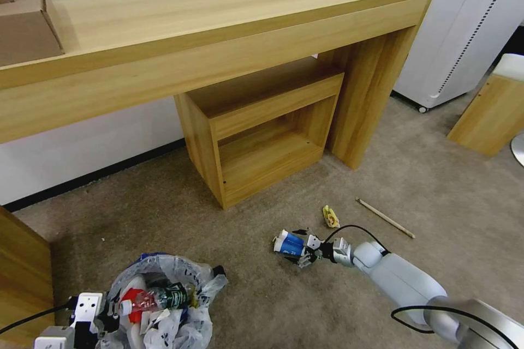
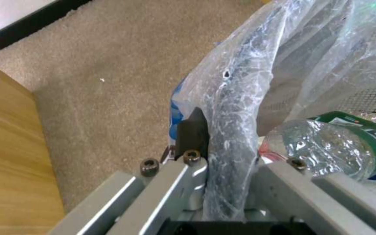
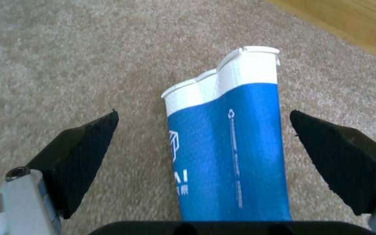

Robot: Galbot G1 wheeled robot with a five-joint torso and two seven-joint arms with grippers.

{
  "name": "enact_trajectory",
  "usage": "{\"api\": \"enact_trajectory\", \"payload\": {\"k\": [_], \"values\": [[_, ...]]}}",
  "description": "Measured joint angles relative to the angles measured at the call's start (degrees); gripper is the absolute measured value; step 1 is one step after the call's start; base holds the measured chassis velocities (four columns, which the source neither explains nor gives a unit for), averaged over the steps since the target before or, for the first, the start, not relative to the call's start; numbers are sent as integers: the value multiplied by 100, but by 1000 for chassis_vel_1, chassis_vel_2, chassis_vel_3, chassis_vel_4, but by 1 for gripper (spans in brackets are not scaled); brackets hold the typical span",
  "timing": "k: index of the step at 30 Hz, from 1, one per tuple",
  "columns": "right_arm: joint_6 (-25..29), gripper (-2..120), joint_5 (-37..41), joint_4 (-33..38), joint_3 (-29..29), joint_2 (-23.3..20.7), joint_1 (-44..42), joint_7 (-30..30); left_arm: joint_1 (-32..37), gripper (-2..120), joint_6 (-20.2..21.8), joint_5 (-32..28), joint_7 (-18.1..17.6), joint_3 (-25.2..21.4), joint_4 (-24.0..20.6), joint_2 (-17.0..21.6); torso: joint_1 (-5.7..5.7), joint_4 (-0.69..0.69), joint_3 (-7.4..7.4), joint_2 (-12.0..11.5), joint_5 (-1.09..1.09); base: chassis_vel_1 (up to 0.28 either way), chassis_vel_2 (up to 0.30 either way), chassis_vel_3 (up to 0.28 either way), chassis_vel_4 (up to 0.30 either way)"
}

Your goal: Pick up the trash bin and place the garbage on the floor into it.

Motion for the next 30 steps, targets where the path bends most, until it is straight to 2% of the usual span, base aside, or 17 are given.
{"api": "enact_trajectory", "payload": {"k": [11, 24, 27, 30], "values": [[70, 100, -151, -277, 80, 338, -45, 44, -67, 0, -49, 29, 28, 73, 98, 21, 0, 1, 0, 0, 0, 0, 0, 0, 0], [109, 100, -155, -325, 94, 454, -93, 42, -105, 0, -93, 28, 15, 113, 152, 100, 0, 1, 0, 0, 0, 0, 0, 0, 0], [110, 95, -149, -286, 93, 427, -109, 33, -113, 0, -95, 32, 4, 133, 154, 103, 0, 1, 0, 0, 1, 0, 0, 0, 0], [111, 82, -107, -193, 78, 316, -128, 56, -113, 0, -96, 36, -12, 137, 151, 122, 0, 0, 0, 0, 0, 0, 0, 0, 0]]}}
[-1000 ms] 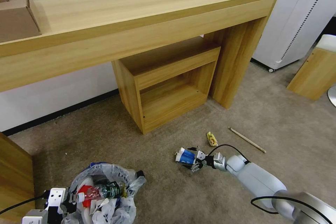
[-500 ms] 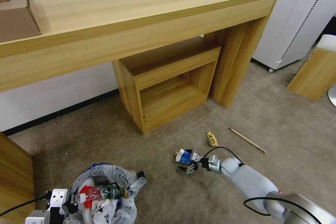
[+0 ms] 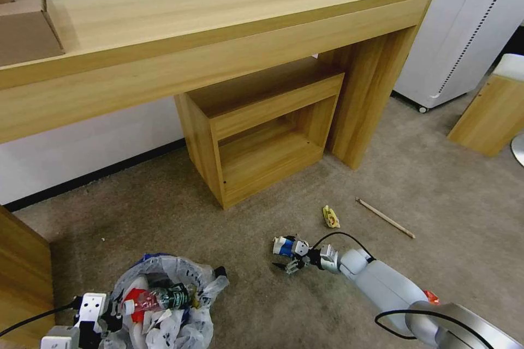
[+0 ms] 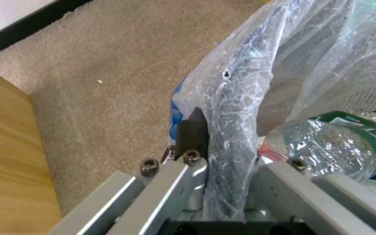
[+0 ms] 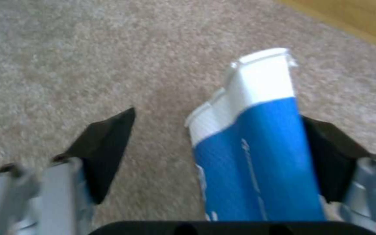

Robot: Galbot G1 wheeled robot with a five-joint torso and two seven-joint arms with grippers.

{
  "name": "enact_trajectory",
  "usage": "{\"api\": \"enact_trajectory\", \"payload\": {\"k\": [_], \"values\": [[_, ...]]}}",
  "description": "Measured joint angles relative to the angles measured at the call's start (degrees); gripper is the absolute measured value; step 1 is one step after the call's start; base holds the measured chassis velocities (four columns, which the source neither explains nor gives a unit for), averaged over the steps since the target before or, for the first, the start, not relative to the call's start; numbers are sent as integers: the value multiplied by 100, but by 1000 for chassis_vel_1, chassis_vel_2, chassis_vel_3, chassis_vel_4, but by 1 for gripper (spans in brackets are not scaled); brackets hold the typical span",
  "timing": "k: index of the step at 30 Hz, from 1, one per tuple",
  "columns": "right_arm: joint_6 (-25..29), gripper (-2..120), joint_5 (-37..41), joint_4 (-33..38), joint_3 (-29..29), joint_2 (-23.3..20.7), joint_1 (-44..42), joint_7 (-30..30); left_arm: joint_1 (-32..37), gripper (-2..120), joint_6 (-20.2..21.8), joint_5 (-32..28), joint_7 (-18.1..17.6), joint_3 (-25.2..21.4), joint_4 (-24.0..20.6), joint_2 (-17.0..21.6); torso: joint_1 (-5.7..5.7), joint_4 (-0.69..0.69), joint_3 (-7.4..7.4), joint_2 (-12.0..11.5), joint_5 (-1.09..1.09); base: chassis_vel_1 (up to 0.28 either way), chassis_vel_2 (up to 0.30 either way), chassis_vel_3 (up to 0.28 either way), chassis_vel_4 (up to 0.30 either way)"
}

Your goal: Pick up the trash bin and place the garbage on the floor into it.

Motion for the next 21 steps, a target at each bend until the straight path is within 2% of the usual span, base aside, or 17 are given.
{"api": "enact_trajectory", "payload": {"k": [1, 5, 7, 9, 10, 13, 14, 17, 18, 20, 21], "values": [[0, 82, 0, 0, 0, 0, 0, 0, 0, 0, 0, 0, 0, 0, 0, 0, 0, 0, 0, 0, 0, 0, 0, 0, 0], [0, 62, 128, 142, -11, -137, -2, 51, 38, 0, -14, 68, -8, 1, -37, -16, 0, 0, 0, 0, 0, 0, 0, 0, 0], [-4, 58, 180, 188, -16, -171, 2, 48, 39, 0, -18, 85, -15, 7, -40, -20, 0, 0, 0, 0, 0, 0, 0, 0, 0], [-25, 47, 247, 242, -27, -207, 30, 37, 30, 0, -26, 109, -28, 25, -41, -22, 0, 0, 0, 0, 0, 0, 0, 0, 0], [-25, 47, 247, 242, -27, -207, 30, 37, 30, 0, -26, 109, -28, 25, -41, -22, 0, 0, 0, 0, 0, 0, 0, 0, 0], [-55, 34, 309, 236, -47, -180, 101, 57, 16, 0, -46, 143, -45, 48, -32, -26, 0, 0, 0, 0, 0, 0, 0, 0, 0], [-55, 34, 309, 236, -47, -180, 101, 57, 16, 0, -46, 143, -45, 48, -32, -26, 0, 0, 0, 0, 0, 0, 0, 0, 0], [-96, 18, 403, 223, -95, -140, 167, 68, 5, 0, -67, 149, -48, 51, -8, -25, 0, 1, 0, 0, 0, 0, 0, 0, 0], [-96, 18, 403, 223, -95, -140, 167, 68, 5, 0, -67, 149, -48, 51, -8, -25, 0, 1, 0, 0, 0, 0, 0, 0, 0], [-104, 9, 432, 222, -130, -132, 186, 68, -24, 0, -68, 124, -46, 56, 21, -9, 0, 1, 0, 0, 0, 0, 0, 0, 0], [-104, 9, 432, 222, -130, -132, 186, 68, -24, 0, -68, 124, -46, 56, 21, -9, 0, 1, 0, 0, 0, 0, 0, 0, 0]]}}
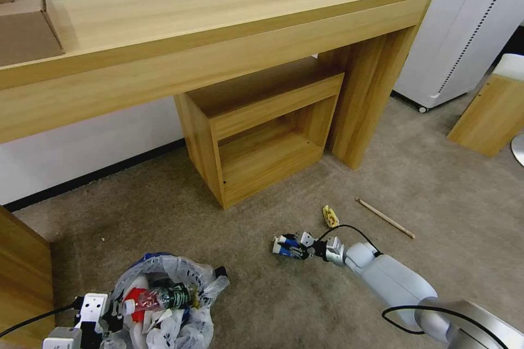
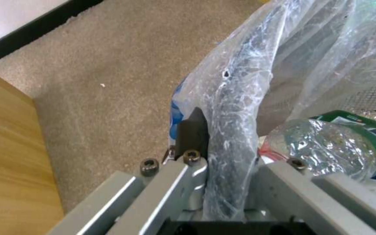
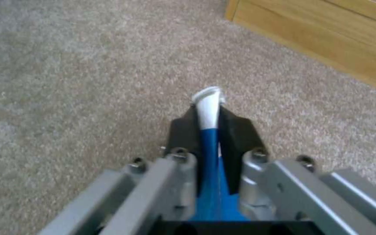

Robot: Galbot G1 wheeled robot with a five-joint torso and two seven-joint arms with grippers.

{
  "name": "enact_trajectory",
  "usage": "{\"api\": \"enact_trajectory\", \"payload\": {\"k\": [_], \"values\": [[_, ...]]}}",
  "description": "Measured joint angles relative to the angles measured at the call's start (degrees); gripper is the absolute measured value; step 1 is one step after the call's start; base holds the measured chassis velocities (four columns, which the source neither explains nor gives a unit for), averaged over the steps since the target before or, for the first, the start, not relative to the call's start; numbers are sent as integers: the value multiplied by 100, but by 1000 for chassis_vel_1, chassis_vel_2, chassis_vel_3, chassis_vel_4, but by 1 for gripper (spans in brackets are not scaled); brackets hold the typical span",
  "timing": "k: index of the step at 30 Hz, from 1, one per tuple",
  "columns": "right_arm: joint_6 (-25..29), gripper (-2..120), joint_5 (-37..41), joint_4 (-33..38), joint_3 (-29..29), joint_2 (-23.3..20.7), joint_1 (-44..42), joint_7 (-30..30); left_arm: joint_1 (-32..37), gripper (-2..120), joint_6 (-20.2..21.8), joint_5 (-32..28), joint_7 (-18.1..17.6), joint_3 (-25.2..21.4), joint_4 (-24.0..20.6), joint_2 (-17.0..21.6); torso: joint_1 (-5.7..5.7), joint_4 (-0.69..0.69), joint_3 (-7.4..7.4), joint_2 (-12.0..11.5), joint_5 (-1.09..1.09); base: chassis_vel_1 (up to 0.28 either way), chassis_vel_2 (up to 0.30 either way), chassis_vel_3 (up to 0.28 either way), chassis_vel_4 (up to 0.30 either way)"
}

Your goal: Pick up the trash bin and place the garbage on the floor into it.

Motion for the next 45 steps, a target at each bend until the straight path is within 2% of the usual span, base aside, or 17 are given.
{"api": "enact_trajectory", "payload": {"k": [2, 16, 22, 32, 35, 37, 38, 40, 41, 43, 45], "values": [[-3, 0, 16, 11, -29, -5, 3, 30, -32, 0, -7, -32, 4, 5, 37, 26, 0, 0, 0, 0, 0, 0, 0, 0, 0], [-34, 0, 236, 193, -77, -139, 41, 131, -37, 0, -28, -113, -3, -36, 29, 157, 0, 0, 0, 0, 0, 0, 0, 0, 0], [-33, 0, 635, 989, 36, -743, 29, 203, 41, 0, 25, -301, -3, -225, -156, 276, 0, -2, 1, 0, 1, 0, 0, 0, 0], [174, 0, 1142, 1670, 327, -1200, 193, 94, 257, 0, 96, -539, -49, -517, -438, 255, 0, -1, 0, 0, 0, 0, 0, 0, 0], [200, 0, 1300, 2026, 461, -1291, 251, 92, 316, 0, 103, -644, -76, -576, -511, 260, 0, 0, 1, 0, 1, 0, 0, 0, 0], [197, 0, 1596, 2562, 566, -1422, 330, 20, 338, 0, 133, -809, -112, -630, -568, 307, 0, -1, 1, 0, 1, 0, 0, 0, 0], [197, 0, 1596, 2562, 566, -1422, 330, 20, 338, 0, 133, -809, -112, -630, -568, 307, 0, -1, 1, 0, 1, 0, 0, 0, 0], [83, 0, 2210, 3371, 621, -1574, 467, -85, 340, 0, 143, -940, -117, -653, -590, 371, 0, -1, 0, -1, -1, 0, 0, 0, 0], [83, 0, 2210, 3371, 621, -1574, 467, -85, 340, 0, 143, -940, -117, -653, -590, 371, 0, -1, 0, -1, -1, 0, 0, 0, 0], [-197, 0, 2874, 4247, 581, -1709, 637, -161, 326, 0, 152, -1046, -94, -655, -594, 411, 0, 0, 0, 0, -2, 0, 0, 0, 0], [-270, 0, 3001, 4413, 550, -1733, 675, -170, 317, 0, 155, -1079, -87, -654, -594, 417, 0, 0, 0, 0, -2, 0, 0, 0, 0]]}}
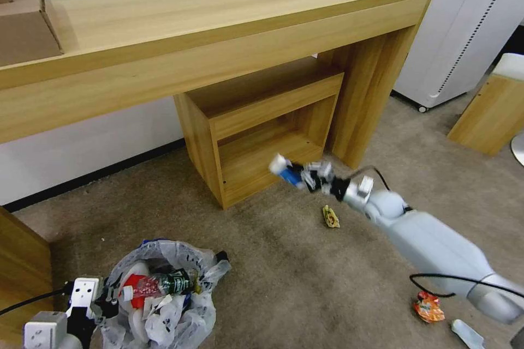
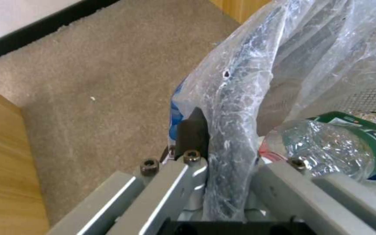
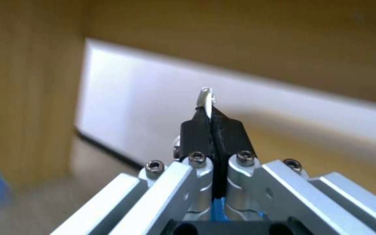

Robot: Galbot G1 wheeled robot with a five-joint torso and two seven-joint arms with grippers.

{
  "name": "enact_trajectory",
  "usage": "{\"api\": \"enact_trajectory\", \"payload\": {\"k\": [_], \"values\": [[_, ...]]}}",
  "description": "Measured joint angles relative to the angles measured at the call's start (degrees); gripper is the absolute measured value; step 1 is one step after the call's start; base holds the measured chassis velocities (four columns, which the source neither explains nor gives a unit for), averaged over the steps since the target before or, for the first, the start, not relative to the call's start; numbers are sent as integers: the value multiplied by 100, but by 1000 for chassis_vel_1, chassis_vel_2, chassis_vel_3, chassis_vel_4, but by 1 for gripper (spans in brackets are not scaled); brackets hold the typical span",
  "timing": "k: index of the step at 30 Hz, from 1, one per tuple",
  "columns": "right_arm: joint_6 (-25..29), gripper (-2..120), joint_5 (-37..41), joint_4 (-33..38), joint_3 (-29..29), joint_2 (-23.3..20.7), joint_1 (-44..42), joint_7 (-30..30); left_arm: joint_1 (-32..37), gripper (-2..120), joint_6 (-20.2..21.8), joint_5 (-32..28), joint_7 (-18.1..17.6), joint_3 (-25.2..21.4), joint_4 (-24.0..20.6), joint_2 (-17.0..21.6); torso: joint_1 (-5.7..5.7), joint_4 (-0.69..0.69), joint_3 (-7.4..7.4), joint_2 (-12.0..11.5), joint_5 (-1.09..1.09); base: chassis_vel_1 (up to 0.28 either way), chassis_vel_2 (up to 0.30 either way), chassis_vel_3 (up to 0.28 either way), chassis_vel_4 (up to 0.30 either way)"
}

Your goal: Pick up the trash bin and place the garbage on the floor into it.

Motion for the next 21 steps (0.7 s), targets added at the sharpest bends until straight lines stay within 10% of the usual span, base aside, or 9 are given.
{"api": "enact_trajectory", "payload": {"k": [7, 21], "values": [[-858, 0, 1220, 1844, -1467, 55, 721, 348, -98, 0, 79, -258, 95, 41, 9, 104, 0, 0, 0, 0, 1, 0, 0, 0, 0], [-1068, 0, 1293, 2291, -2860, 325, 856, 907, 18, 0, 102, -372, -38, -160, -44, 73, 0, -1, 0, 0, 1, 0, 0, 0, 0]]}}
